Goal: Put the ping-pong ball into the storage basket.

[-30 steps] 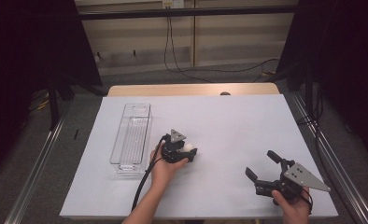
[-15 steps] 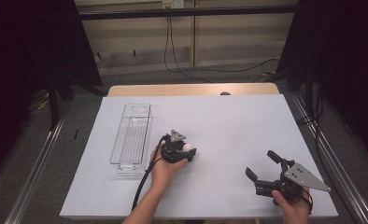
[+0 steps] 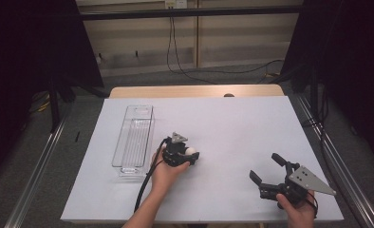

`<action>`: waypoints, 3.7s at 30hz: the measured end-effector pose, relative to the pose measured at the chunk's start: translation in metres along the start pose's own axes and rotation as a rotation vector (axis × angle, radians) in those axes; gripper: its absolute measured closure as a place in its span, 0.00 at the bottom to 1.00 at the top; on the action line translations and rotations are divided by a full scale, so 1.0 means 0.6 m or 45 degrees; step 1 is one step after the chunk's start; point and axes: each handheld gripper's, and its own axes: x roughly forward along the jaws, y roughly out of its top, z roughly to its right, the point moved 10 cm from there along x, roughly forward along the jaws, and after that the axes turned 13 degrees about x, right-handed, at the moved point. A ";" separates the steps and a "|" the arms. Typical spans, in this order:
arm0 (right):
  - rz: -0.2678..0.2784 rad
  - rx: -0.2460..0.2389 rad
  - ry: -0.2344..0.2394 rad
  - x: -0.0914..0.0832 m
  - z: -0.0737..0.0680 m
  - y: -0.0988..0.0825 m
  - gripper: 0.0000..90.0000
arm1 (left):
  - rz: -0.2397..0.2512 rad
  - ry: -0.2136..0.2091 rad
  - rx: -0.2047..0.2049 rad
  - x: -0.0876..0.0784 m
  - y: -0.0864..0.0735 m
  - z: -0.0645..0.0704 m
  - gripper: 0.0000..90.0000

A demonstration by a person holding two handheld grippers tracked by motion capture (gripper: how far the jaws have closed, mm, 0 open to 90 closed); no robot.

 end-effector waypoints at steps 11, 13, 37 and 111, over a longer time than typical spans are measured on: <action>-0.003 -0.003 0.003 0.000 0.000 0.000 0.02 | -0.001 -0.015 -0.003 -0.016 0.003 0.003 0.57; -0.003 -0.003 0.003 0.000 0.000 0.000 0.02 | -0.004 -0.021 0.002 -0.019 0.003 0.004 0.57; 0.002 0.000 0.000 0.001 0.000 0.000 0.02 | 0.004 -0.094 -0.058 -0.034 0.007 0.016 0.57; -0.002 -0.002 0.003 0.001 -0.002 0.000 0.02 | -0.067 -0.145 -0.049 -0.101 0.032 -0.003 0.57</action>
